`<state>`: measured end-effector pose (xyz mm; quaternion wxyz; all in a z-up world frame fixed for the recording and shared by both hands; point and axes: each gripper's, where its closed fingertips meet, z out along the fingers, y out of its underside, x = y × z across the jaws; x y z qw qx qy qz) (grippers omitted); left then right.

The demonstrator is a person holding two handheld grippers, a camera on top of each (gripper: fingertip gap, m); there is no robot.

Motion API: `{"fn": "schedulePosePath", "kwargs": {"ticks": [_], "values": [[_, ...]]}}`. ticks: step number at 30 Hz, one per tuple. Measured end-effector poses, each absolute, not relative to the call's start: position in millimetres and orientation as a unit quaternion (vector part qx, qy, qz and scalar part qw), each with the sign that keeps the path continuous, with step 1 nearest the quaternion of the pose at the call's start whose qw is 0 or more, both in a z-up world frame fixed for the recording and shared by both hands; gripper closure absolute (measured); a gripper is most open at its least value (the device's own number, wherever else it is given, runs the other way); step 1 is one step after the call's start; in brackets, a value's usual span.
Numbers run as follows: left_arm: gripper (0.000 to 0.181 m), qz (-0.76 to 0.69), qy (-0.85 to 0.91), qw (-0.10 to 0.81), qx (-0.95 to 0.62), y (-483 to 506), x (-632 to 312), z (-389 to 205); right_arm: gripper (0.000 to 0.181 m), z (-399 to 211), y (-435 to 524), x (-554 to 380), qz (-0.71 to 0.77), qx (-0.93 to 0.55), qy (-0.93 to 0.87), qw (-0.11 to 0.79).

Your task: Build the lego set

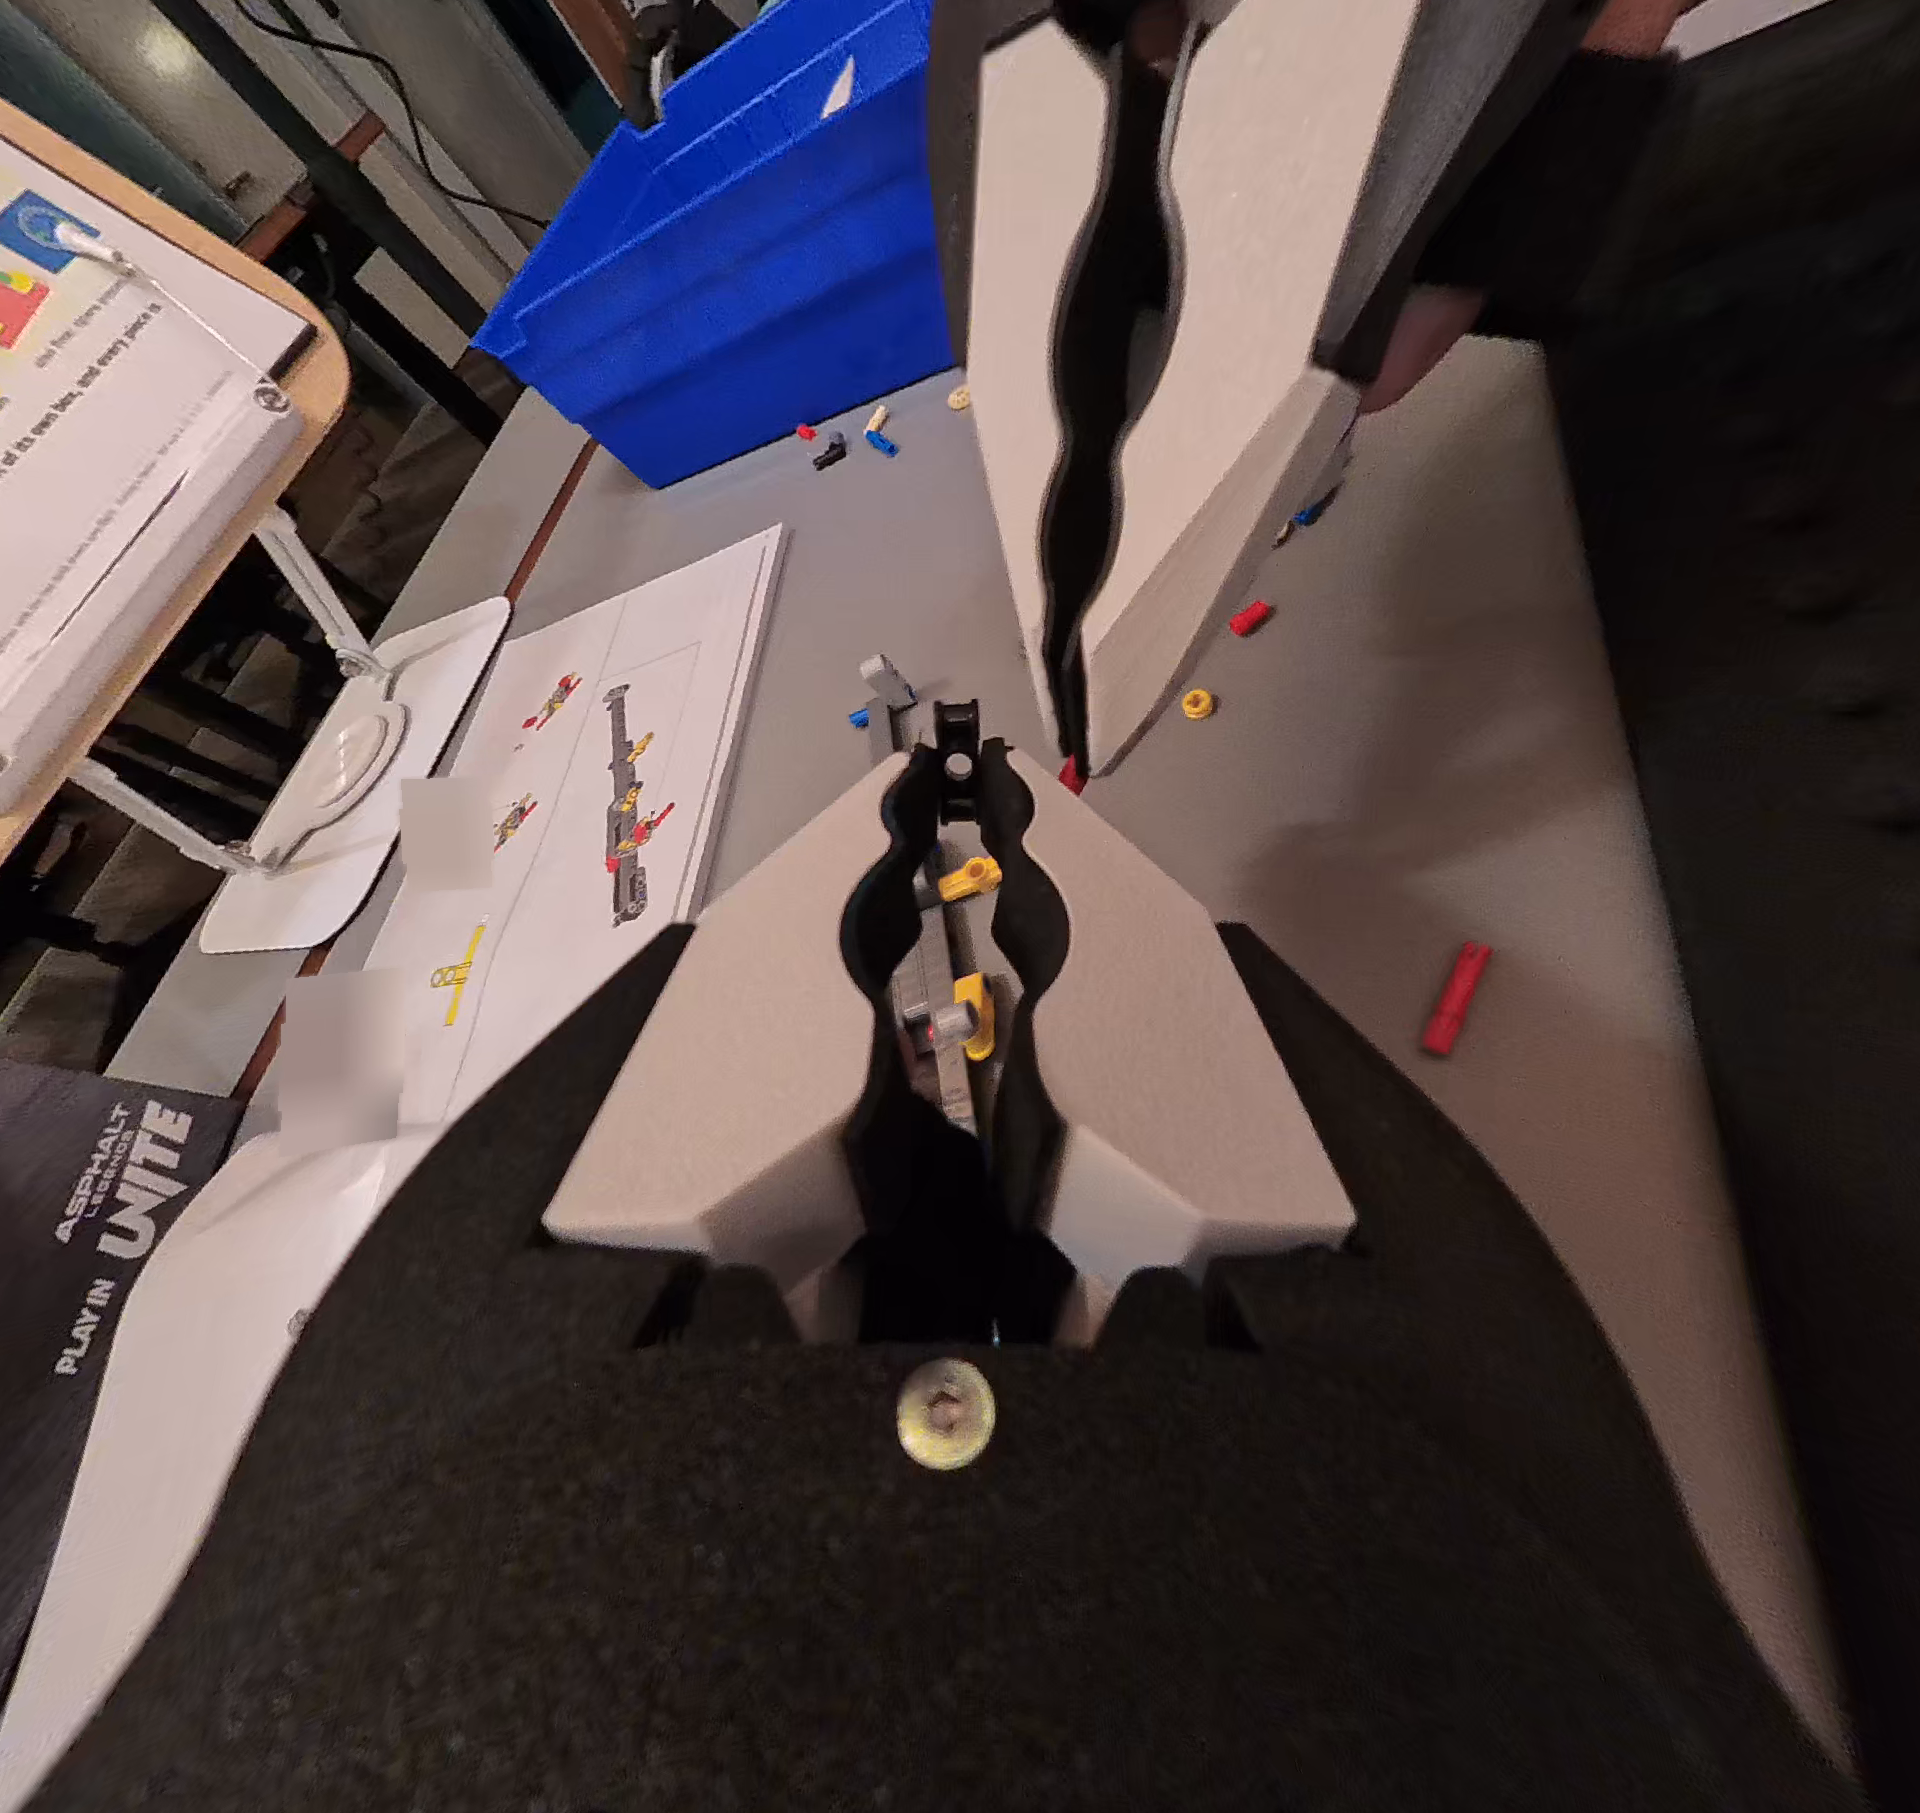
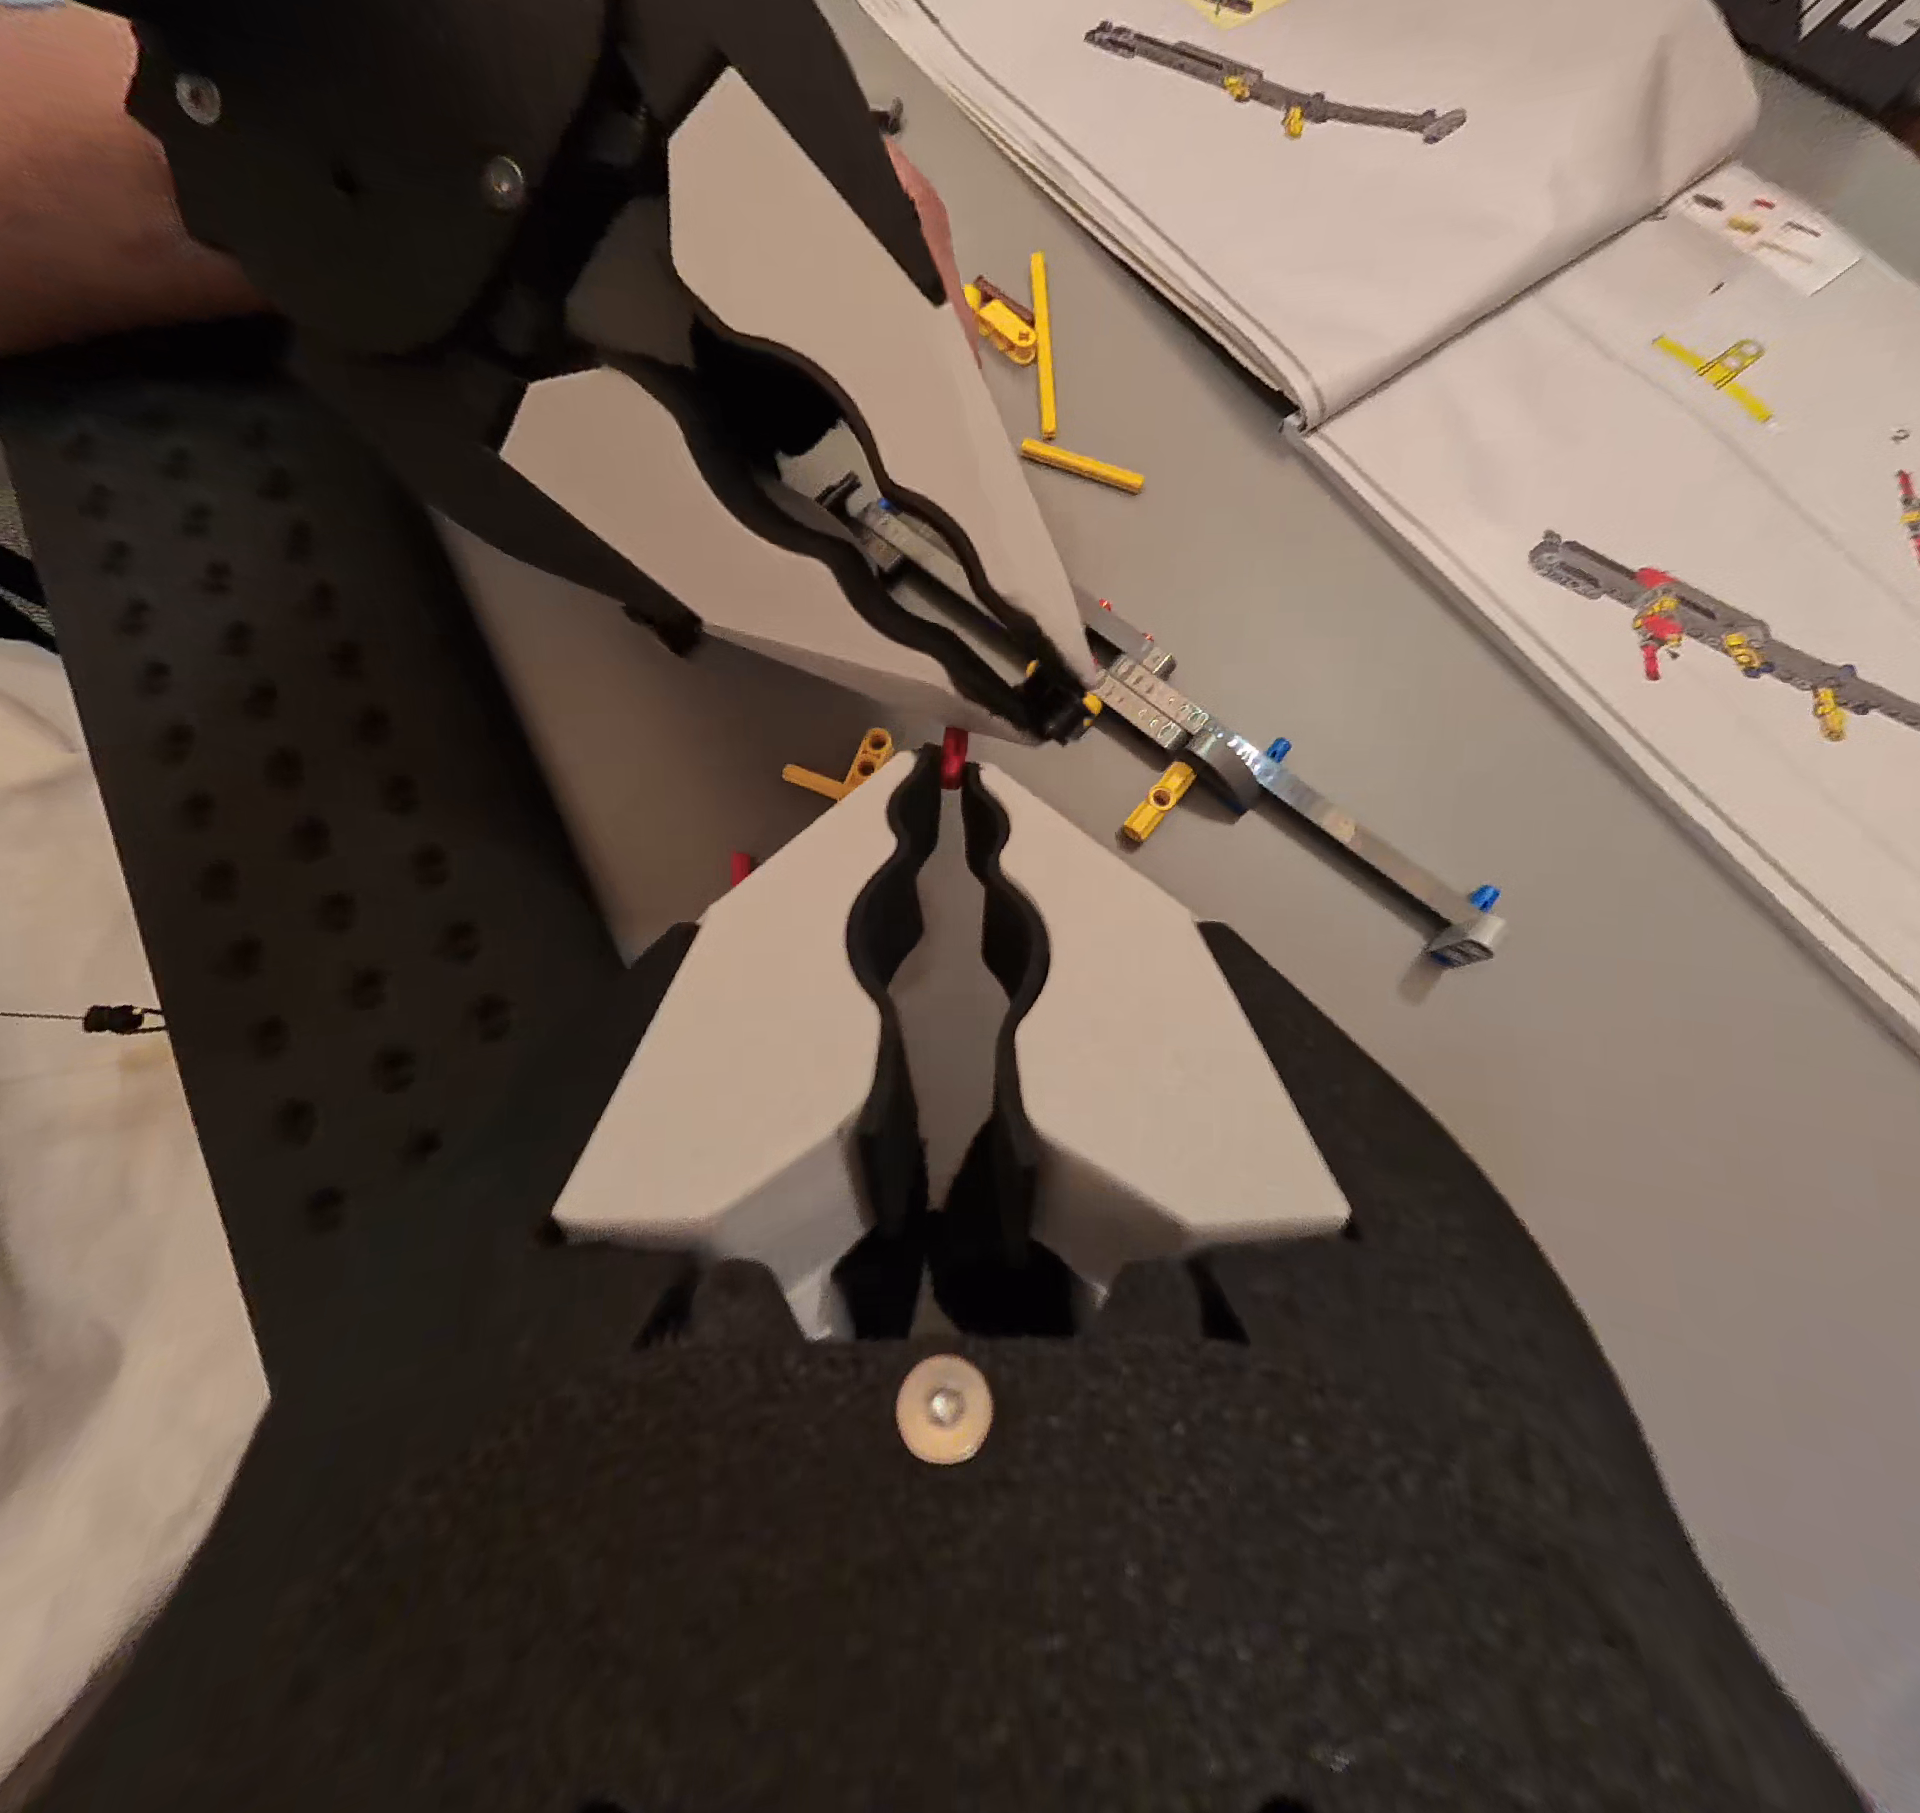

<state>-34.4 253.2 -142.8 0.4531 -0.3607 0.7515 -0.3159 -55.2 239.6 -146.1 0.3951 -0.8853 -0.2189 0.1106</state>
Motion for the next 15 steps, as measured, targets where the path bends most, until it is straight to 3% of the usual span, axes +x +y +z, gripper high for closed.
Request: {"fn": "schedulePosePath", "kwargs": {"ticks": [6, 15], "values": [[0.175, -0.295, 0.769, 0.42, -0.381, 261, -37, -158, 0.178, -148, 233, -47, 0.126, -0.887, -0.193, 0.401], [0.175, -0.264, 0.797, 0.428, -0.334, 240, -37, -169, 0.179, -142, 237, -34, 0.105, -0.908, -0.245, 0.323]]}}
